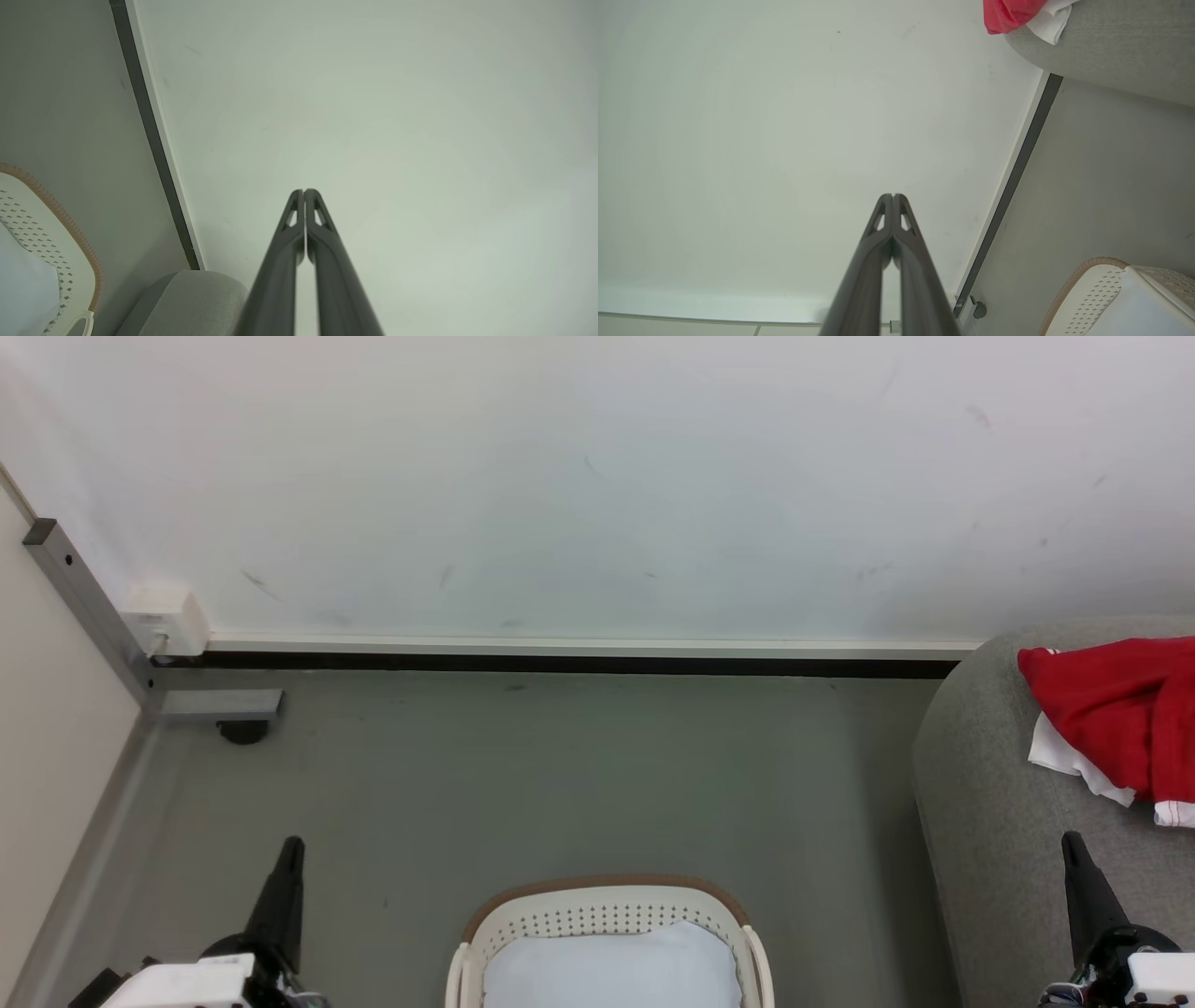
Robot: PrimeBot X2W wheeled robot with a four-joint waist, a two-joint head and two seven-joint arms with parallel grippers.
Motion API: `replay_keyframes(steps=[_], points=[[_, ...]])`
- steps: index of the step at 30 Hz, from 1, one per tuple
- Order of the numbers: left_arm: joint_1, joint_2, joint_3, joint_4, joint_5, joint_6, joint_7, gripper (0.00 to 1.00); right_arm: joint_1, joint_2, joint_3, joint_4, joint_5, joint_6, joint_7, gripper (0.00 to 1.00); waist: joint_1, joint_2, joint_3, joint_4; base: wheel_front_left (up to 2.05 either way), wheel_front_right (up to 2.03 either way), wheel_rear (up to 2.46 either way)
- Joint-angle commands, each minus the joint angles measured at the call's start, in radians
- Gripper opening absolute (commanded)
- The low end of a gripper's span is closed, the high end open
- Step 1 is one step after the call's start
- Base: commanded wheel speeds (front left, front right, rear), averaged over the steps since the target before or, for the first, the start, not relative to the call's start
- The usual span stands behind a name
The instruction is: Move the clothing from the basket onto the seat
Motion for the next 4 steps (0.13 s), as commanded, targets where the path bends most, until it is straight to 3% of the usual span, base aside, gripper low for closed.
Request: replay_keyframes(steps=[1, 4], points=[[-0.008, 0.002, 0.002, -0.003, -0.014, -0.003, 0.005, 0.0, -0.013, 0.0, -0.003, 0.003, -0.004, -0.002, -0.001, 0.0, 0.0, 0.0, 0.0, 0.0, 0.0, 0.0, 0.0], [-0.008, 0.002, 0.002, -0.003, -0.014, -0.003, 0.004, 0.0, -0.013, 0.0, -0.003, 0.003, -0.005, -0.002, 0.0, 0.0, 0.0, 0.0, 0.0, 0.0, 0.0, 0.0, 0.0]])
